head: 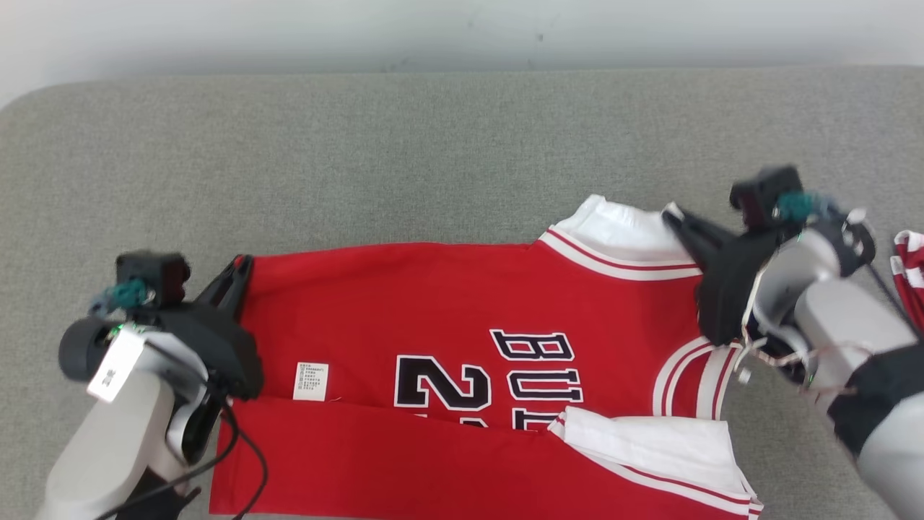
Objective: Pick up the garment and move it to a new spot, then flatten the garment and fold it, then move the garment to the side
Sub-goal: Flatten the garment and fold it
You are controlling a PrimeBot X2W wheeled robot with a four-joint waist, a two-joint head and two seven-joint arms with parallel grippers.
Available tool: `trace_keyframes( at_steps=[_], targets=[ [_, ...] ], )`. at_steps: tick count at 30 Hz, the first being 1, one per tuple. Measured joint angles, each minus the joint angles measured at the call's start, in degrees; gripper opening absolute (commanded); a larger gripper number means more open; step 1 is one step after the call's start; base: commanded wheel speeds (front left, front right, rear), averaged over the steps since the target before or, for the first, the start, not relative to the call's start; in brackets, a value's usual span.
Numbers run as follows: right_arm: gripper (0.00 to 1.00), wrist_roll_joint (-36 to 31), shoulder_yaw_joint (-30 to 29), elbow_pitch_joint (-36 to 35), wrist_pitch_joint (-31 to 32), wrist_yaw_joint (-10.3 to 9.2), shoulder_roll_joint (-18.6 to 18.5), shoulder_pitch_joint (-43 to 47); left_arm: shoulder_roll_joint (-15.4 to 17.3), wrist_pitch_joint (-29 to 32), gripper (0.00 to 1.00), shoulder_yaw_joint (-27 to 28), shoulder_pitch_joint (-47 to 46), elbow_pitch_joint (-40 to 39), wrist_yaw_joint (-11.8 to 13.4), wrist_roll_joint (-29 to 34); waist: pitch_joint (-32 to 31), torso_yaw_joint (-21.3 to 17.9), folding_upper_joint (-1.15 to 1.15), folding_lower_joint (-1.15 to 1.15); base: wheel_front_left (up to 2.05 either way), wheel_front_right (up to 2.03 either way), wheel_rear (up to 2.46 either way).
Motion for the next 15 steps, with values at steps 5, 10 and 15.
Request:
trace_keyframes(
  at_steps=[5, 10, 15],
  targets=[
    [0.0, 0.5, 1.4, -4.9, -2.4, 0.0, -2.0, 6.1, 0.9, -2.4, 0.0, 0.6, 3.2, -0.1, 0.1, 0.0, -1.1, -0.4, 0.0, 0.0, 0.0, 0.0, 0.0],
    [0.0, 0.6, 1.9, -8.6, -3.6, 0.0, -5.1, 11.1, 1.3, -4.0, 0.0, 1.1, 5.3, 0.0, 0.1, -0.3, -2.1, -0.8, -0.01, 0.0, 0.0, 0.0, 0.0],
    [0.0, 0.9, 2.7, -13.3, -4.4, 0.0, -6.1, 15.0, 1.9, -5.0, 0.0, 1.3, 6.5, 0.6, 0.2, -0.3, -2.5, -1.2, 0.0, 0.01, 0.0, 0.0, 0.0]
  ],
)
